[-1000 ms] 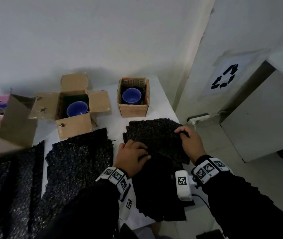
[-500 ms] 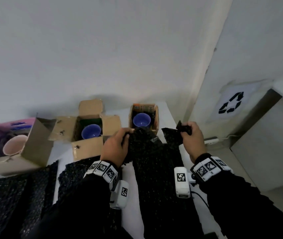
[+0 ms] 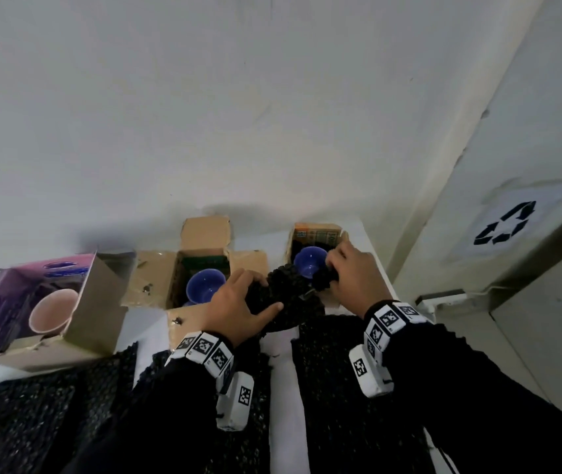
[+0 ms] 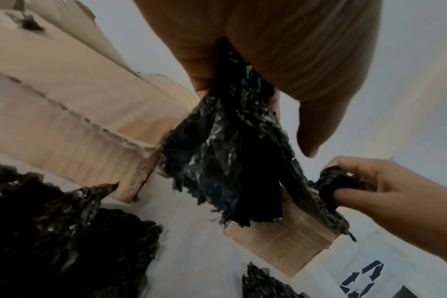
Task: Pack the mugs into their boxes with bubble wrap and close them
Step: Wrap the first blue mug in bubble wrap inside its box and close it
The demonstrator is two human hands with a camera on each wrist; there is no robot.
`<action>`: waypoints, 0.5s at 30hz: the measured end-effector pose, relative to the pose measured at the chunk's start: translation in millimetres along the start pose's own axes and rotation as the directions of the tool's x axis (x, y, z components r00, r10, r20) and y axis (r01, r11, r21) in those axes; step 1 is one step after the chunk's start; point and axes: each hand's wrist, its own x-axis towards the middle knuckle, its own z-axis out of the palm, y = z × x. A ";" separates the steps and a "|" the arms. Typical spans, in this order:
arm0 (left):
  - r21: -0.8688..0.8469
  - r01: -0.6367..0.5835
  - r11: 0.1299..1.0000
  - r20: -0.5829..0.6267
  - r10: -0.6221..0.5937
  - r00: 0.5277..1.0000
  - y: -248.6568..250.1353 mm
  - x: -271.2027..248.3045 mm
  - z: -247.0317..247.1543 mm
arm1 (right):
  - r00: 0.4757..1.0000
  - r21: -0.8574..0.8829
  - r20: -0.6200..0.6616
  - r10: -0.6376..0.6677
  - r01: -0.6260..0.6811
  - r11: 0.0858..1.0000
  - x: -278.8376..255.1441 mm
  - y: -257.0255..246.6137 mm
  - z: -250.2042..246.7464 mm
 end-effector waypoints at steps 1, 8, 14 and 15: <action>-0.005 -0.006 1.000 0.003 0.006 1.000 -2.5 0.2 0.4 | 0.999 -0.093 0.022 -0.033 0.035 0.995 -1.3 2.1 5.0; -0.122 0.004 0.993 0.023 -0.001 1.000 -2.0 -1.5 3.4 | 0.980 -0.202 0.197 0.028 0.013 0.979 -8.0 2.6 18.2; -0.195 0.015 0.981 -0.085 -0.033 0.996 17.3 11.0 6.6 | 0.989 0.580 -0.015 0.150 -0.114 0.807 -15.7 -15.3 3.5; -0.217 -0.009 0.976 -0.102 -0.014 0.995 23.7 15.0 7.4 | 0.983 0.687 0.081 0.166 -0.175 0.705 -15.1 -22.2 2.6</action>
